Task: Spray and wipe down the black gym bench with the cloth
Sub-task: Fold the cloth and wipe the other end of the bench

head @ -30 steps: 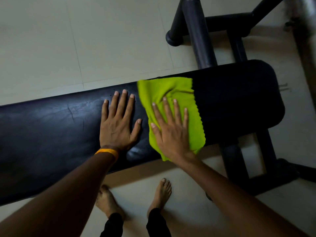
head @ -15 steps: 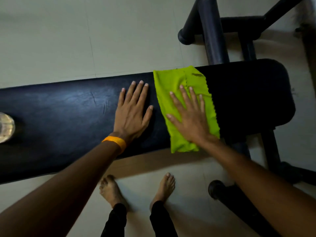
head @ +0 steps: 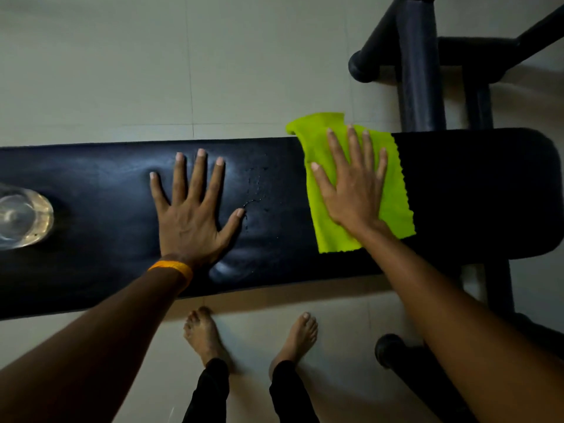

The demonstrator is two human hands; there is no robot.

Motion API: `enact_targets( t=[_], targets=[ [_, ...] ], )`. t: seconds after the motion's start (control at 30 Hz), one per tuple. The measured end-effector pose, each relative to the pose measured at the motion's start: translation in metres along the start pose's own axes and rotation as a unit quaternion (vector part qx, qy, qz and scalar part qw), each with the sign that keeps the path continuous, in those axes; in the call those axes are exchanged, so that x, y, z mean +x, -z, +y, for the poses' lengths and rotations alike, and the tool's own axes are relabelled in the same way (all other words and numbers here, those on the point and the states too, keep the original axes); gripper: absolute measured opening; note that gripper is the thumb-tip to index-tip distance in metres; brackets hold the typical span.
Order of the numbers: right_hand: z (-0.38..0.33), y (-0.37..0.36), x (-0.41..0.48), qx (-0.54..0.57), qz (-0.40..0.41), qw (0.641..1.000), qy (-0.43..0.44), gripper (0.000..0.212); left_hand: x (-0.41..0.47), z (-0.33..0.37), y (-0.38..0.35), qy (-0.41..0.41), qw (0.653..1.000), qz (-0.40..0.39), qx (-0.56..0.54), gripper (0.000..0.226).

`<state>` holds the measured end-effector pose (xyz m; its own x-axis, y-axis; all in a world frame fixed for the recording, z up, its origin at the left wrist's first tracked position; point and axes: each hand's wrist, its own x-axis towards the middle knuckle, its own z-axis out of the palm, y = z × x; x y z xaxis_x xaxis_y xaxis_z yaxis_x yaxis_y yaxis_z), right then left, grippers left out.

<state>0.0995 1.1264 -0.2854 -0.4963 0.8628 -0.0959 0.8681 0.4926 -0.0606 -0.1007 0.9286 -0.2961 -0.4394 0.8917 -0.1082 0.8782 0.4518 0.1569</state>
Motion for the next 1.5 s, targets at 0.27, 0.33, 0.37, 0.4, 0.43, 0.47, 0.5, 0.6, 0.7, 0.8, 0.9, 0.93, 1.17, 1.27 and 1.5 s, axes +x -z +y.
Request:
enact_targets(
  t=[0.27, 0.33, 0.37, 0.4, 0.43, 0.47, 0.5, 0.6, 0.7, 0.8, 0.9, 0.93, 1.17, 1.27, 1.5],
  targets=[
    [-0.081, -0.004, -0.022, 0.002, -0.032, 0.985, 0.169, 0.064, 0.003, -0.002, -0.002, -0.001, 1.000, 0.003, 0.004, 0.084],
    [-0.052, -0.003, 0.005, -0.002, -0.033, 0.981, 0.190, 0.064, 0.003, -0.003, -0.002, 0.003, 1.000, 0.002, 0.006, 0.084],
    [-0.037, -0.003, 0.013, -0.003, -0.032, 0.987, 0.157, 0.063, 0.003, -0.003, -0.002, 0.003, 1.000, 0.003, 0.006, 0.084],
    [-0.026, -0.003, 0.014, -0.002, -0.023, 0.994, 0.108, 0.063, 0.002, -0.003, -0.003, 0.003, 1.000, 0.004, 0.005, 0.084],
    [-0.019, -0.003, 0.010, 0.006, -0.010, 0.998, 0.055, 0.062, 0.001, -0.002, -0.003, 0.002, 1.000, 0.006, 0.003, 0.084],
    [-0.019, -0.003, 0.000, 0.014, 0.005, 1.000, 0.008, 0.062, 0.002, -0.002, -0.003, 0.001, 1.000, 0.008, 0.002, 0.084],
    [-0.025, -0.004, -0.016, 0.017, 0.012, 0.999, -0.029, 0.063, 0.002, -0.002, -0.003, 0.001, 1.000, 0.007, 0.002, 0.084],
    [-0.055, -0.008, -0.079, 0.007, -0.009, 1.000, -0.029, 0.066, 0.003, -0.002, -0.003, 0.003, 1.000, 0.004, 0.003, 0.084],
    [-0.048, -0.008, -0.092, -0.003, -0.034, 0.995, 0.096, 0.069, 0.003, -0.003, -0.003, 0.000, 1.000, 0.012, 0.003, 0.084],
    [-0.009, -0.004, -0.039, -0.001, -0.023, 0.991, 0.135, 0.070, 0.005, -0.005, -0.004, -0.003, 1.000, 0.017, 0.004, 0.083],
    [0.000, -0.005, -0.026, 0.013, -0.005, 1.000, 0.009, 0.066, 0.003, -0.005, -0.004, -0.002, 1.000, 0.015, 0.001, 0.082],
    [-0.013, -0.008, -0.039, 0.019, 0.009, 0.999, -0.042, 0.066, 0.001, -0.005, -0.005, -0.002, 1.000, 0.015, -0.002, 0.082],
    [-0.051, -0.006, -0.098, 0.005, -0.019, 0.997, 0.080, 0.070, 0.001, -0.001, -0.003, -0.004, 1.000, 0.024, -0.008, 0.082],
    [-0.042, -0.005, -0.051, -0.003, -0.005, 0.993, 0.114, 0.071, 0.001, -0.001, -0.005, -0.006, 1.000, 0.029, -0.006, 0.082],
    [-0.106, -0.012, -0.036, -0.008, -0.013, 0.983, 0.183, 0.060, -0.001, -0.004, -0.005, -0.008, 0.999, 0.031, -0.014, 0.082]
  ],
)
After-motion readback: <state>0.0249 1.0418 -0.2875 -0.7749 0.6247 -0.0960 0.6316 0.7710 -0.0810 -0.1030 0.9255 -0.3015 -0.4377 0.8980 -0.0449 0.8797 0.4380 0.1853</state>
